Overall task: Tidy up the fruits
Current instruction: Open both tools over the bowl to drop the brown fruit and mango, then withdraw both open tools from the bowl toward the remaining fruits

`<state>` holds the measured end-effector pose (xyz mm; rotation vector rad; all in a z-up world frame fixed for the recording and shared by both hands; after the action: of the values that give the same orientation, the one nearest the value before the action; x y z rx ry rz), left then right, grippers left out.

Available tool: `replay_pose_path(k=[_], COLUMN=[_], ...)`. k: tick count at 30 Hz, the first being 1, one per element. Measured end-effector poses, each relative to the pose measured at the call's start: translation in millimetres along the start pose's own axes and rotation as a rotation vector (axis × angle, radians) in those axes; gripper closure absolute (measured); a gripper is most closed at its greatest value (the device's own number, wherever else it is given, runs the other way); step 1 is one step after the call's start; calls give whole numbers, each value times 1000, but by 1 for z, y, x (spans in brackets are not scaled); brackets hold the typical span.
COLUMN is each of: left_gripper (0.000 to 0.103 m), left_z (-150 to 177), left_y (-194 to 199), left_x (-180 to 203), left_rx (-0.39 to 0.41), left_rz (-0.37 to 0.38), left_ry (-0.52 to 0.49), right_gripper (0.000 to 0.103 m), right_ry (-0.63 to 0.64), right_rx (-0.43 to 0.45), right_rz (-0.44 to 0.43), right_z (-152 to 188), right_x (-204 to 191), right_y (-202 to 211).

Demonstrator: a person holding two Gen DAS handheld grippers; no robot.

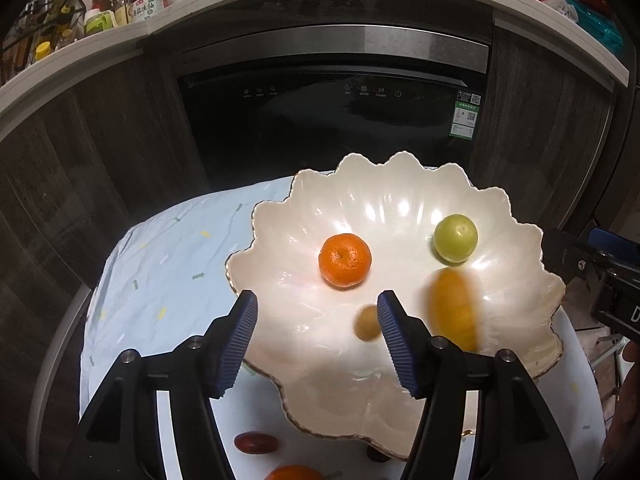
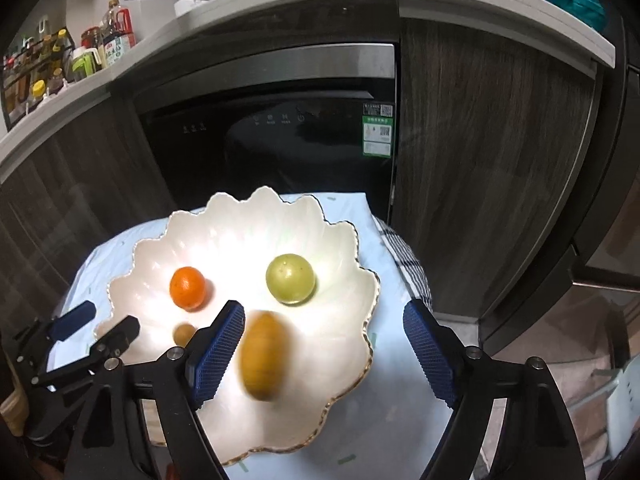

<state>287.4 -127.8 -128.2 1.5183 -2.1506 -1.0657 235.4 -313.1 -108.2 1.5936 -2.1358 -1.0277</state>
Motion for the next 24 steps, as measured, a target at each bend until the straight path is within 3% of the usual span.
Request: replay_pose_path(k=[4, 24], left_gripper=[32, 30], left_z=[1, 15], left_y=[7, 66], left_x=[-3, -24], left_rx=[8, 57], left_rz=[-13, -53], left_ry=[9, 31], right_gripper=[21, 21], right_ry=[-1, 27], right_rx=[3, 42], right_rz=[-5, -43], right_z=[2, 16], right_x=[-1, -20], right_y=[6, 54])
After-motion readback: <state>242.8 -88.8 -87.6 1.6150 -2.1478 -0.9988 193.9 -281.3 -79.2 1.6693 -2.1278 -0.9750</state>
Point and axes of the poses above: each gripper's, at about its wrist camera, not at the fingertips, and y roughly against the way its jaws point, x to its right, z to its underside, the point moved 3 cm from there along -y, roughly the way its jaws point, and after that the axes turned 9 degrees about -y, right-handed, at the moved point
